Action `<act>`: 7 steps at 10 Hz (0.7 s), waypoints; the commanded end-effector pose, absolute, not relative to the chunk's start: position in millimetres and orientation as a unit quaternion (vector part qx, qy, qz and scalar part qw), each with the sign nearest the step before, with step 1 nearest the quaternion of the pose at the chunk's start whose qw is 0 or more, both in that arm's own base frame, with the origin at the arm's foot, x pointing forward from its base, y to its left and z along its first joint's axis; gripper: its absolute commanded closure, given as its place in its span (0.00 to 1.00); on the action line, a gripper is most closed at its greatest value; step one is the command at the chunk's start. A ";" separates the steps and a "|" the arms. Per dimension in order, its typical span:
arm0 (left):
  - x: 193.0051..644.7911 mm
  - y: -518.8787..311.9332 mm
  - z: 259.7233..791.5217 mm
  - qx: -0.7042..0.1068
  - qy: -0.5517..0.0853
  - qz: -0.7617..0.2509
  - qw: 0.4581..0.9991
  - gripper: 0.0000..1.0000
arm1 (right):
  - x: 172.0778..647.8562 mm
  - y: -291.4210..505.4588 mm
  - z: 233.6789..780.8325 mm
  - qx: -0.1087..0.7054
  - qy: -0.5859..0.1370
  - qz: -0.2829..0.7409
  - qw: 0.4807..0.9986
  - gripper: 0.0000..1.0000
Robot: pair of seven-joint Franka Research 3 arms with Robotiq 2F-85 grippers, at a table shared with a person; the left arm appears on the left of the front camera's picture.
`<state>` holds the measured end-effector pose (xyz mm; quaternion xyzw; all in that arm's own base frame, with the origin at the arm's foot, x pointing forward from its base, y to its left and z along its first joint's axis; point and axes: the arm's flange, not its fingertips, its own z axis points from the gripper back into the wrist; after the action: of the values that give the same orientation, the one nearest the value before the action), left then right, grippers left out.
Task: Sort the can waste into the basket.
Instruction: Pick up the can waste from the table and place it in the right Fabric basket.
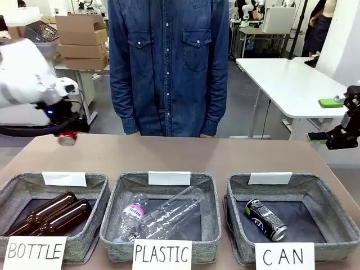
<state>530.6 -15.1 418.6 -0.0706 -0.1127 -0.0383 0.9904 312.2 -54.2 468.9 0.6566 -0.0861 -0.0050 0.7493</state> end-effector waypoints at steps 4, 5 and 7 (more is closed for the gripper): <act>269.7 1.3 485.3 -0.141 -0.233 -0.218 0.937 1.00 | 311.5 -56.5 468.2 0.655 -0.092 0.009 0.750 0.00; 372.7 -12.1 466.7 -0.099 -0.159 -0.164 0.968 1.00 | 311.5 -56.5 468.2 0.655 -0.092 0.009 0.750 0.00; 372.7 -12.1 466.7 -0.099 -0.159 -0.164 0.968 1.00 | 311.5 -56.5 468.2 0.655 -0.092 0.009 0.750 0.00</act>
<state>354.4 -7.6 476.5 -0.1112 -0.1719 -0.1825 0.9617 312.2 -54.3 468.4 0.6567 -0.0857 -0.0054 0.7493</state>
